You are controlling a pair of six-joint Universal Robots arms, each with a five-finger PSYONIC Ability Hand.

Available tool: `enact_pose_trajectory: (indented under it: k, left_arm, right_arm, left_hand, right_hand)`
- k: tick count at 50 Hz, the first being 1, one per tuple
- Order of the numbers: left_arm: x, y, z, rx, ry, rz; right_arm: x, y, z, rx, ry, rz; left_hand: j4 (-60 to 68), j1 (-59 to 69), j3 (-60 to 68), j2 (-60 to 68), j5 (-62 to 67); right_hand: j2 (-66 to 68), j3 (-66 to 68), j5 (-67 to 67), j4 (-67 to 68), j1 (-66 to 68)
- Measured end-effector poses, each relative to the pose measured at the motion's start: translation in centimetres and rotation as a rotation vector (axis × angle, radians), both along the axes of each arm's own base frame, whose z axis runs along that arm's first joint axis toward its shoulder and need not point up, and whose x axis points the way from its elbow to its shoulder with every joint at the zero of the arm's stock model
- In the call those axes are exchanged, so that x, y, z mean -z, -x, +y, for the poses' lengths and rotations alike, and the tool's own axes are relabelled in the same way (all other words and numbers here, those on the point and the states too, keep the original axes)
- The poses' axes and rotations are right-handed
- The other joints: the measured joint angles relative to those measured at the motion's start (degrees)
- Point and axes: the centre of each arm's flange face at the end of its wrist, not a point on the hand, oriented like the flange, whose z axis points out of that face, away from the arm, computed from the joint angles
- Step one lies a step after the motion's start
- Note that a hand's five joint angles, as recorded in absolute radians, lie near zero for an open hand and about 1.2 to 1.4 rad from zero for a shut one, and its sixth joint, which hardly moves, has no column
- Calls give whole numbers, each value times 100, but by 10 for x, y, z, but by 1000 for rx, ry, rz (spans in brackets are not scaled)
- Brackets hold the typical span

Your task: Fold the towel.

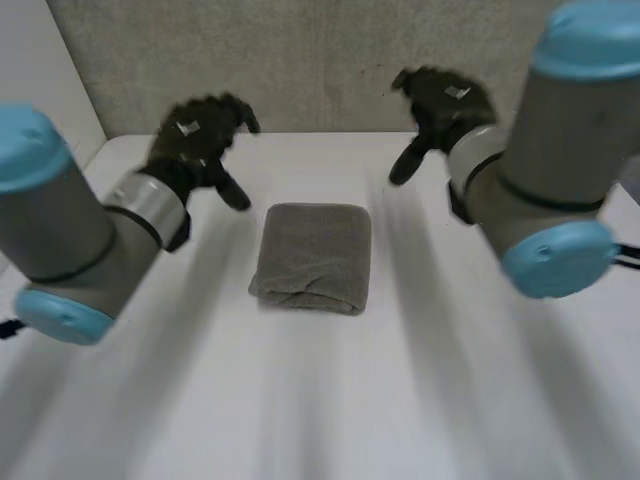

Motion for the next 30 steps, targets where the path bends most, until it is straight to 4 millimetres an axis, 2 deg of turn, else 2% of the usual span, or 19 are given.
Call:
enact_pose_trajectory:
  k: [2, 6, 14, 17, 21, 30]
  left_arm:
    - [-22, -7, 7, -25, 22, 13]
    - [-54, -18, 22, -61, 47, 30]
    - [-93, -34, 49, -83, 34, 71]
    - [-98, -37, 55, -82, 6, 92]
    - [-99, -40, 58, -81, -35, 110]
    - [-93, -40, 54, -87, -74, 112]
  right_arm:
    - [-18, 13, 4, 32, 28, 4]
    - [-40, 37, 12, 86, 61, 27]
    - [-58, 70, 29, 150, 87, 86]
    - [-59, 75, 35, 152, 91, 102]
    - [-58, 79, 41, 144, 96, 116]
    - [-56, 74, 42, 49, 96, 117]
  left_hand:
    - [325, 364, 335, 368, 369]
    - [921, 976, 933, 953, 941]
    - [1098, 1145, 1099, 1110, 1101]
    - [1084, 1045, 1079, 1083, 964]
    - [436, 410, 460, 460, 234]
    - [143, 158, 145, 107, -129]
  right_hand:
    - [0, 0, 0, 0, 0]
    - [0, 0, 0, 0, 0]
    - [0, 0, 0, 0, 0]
    - [0, 0, 0, 0, 0]
    - [0, 0, 0, 0, 0]
    - [0, 0, 0, 0, 0]
